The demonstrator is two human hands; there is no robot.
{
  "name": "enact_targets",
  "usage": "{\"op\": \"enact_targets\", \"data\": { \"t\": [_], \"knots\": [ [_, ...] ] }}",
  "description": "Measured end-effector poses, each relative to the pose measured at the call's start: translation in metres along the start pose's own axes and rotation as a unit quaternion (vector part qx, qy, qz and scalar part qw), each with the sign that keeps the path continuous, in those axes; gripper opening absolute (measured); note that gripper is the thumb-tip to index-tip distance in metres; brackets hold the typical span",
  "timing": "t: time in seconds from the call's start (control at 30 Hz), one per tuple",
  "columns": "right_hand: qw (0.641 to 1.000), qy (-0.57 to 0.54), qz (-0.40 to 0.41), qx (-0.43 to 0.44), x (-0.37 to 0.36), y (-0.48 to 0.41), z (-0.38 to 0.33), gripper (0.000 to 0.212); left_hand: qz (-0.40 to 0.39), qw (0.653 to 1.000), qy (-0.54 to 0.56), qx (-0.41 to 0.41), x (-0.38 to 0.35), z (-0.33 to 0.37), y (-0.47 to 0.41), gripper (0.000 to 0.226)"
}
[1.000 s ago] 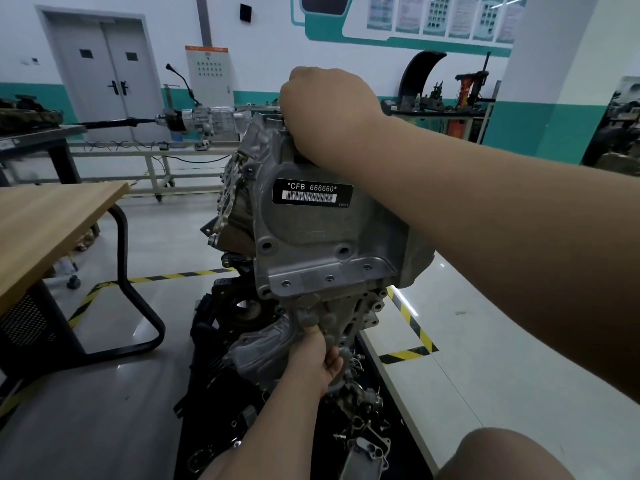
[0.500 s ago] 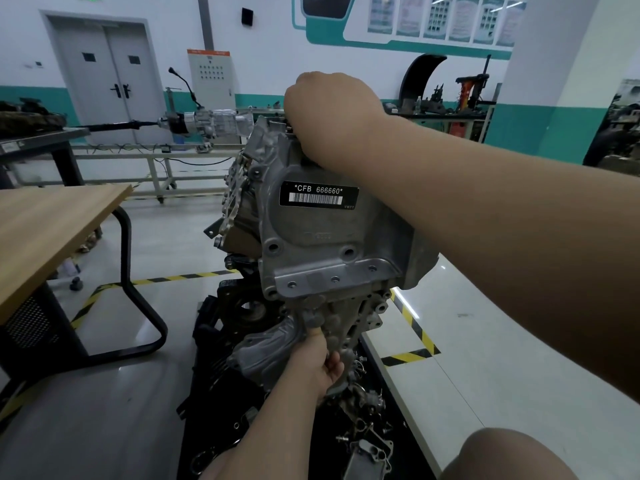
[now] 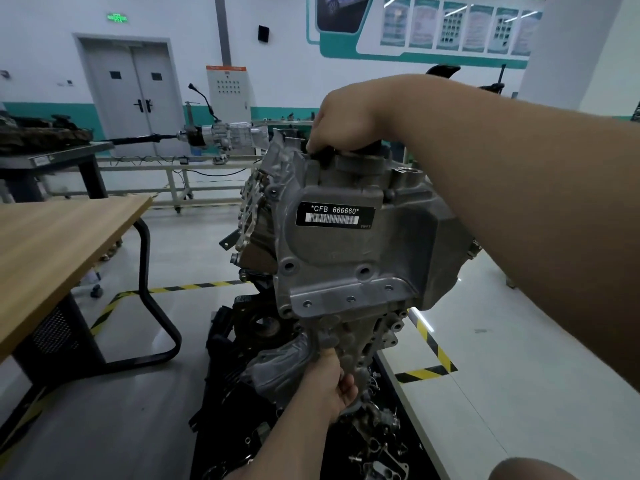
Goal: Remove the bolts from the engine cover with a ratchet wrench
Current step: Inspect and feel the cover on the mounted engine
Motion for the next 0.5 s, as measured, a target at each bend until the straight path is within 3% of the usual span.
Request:
{"op": "enact_targets", "data": {
  "t": [0.13,0.23,0.33,0.4,0.5],
  "knots": [
    [0.996,-0.086,-0.007,0.008,-0.001,0.001,0.002,0.027,0.001,1.000,0.006,0.002,0.000,-0.001,0.000,0.056],
    [0.973,-0.231,-0.018,0.004,-0.005,0.000,0.007,0.040,0.000,1.000,0.003,0.005,0.000,0.000,-0.001,0.057],
    [0.953,-0.304,0.009,0.004,-0.007,0.000,0.013,0.039,-0.004,1.000,-0.004,0.012,0.001,0.001,0.000,0.057],
    [0.951,-0.309,0.033,0.003,-0.004,0.003,0.016,0.033,-0.006,1.000,-0.012,0.016,0.002,0.001,0.001,0.057],
    [0.985,-0.163,0.051,0.028,0.002,0.007,0.012,0.022,-0.013,0.999,-0.033,0.017,0.003,0.000,0.001,0.060]
  ]
}}
Point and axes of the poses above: each hand's wrist, its own y-axis away from the middle knuckle, its own x-axis out of the back of the hand, z = x × y, the point moved 5 cm from there along -y, towards the middle knuckle, and after that the axes turned 11 degrees about -z, right-handed, at the moved point
